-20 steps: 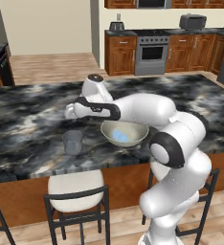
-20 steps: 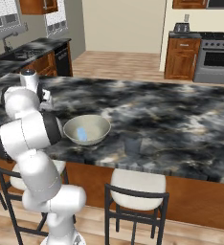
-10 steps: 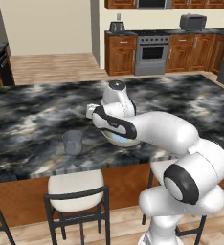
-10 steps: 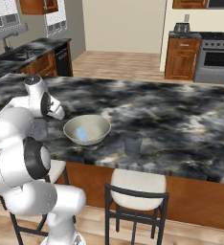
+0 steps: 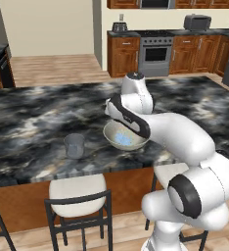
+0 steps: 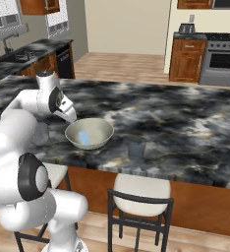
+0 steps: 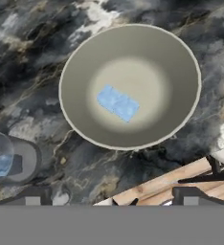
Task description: There are four ice cubes in the ice bowl. Place two ice cubes in each glass of water.
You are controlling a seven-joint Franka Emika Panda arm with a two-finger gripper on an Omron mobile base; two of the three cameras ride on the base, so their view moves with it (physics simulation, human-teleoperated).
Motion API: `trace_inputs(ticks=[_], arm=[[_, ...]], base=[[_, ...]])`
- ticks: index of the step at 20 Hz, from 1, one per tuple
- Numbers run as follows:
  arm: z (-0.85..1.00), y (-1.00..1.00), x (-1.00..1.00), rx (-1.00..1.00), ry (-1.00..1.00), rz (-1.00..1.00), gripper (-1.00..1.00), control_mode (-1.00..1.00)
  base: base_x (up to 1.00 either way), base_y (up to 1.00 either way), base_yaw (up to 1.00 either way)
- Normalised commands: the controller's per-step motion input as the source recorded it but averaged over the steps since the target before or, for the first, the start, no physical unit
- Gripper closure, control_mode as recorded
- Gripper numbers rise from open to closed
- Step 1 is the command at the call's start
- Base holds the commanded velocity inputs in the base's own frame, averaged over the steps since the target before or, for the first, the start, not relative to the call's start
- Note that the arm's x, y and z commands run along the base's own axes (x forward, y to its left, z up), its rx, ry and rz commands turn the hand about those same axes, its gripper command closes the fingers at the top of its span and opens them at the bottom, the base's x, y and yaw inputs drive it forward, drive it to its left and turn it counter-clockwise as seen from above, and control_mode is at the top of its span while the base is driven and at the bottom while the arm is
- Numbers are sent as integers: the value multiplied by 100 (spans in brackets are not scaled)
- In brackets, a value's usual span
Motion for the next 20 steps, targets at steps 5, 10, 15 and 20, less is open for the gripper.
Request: trace_inputs(ticks=[5,10,15,20], arm=[[11,-42,0,1,14,5,-100,-100],[0,-40,0,0,7,16,-100,-100],[0,-33,0,0,0,27,-100,-100],[-2,-26,0,0,0,30,-100,-100]], base=[[0,0,0],[0,0,0],[0,0,0],[0,0,0]])
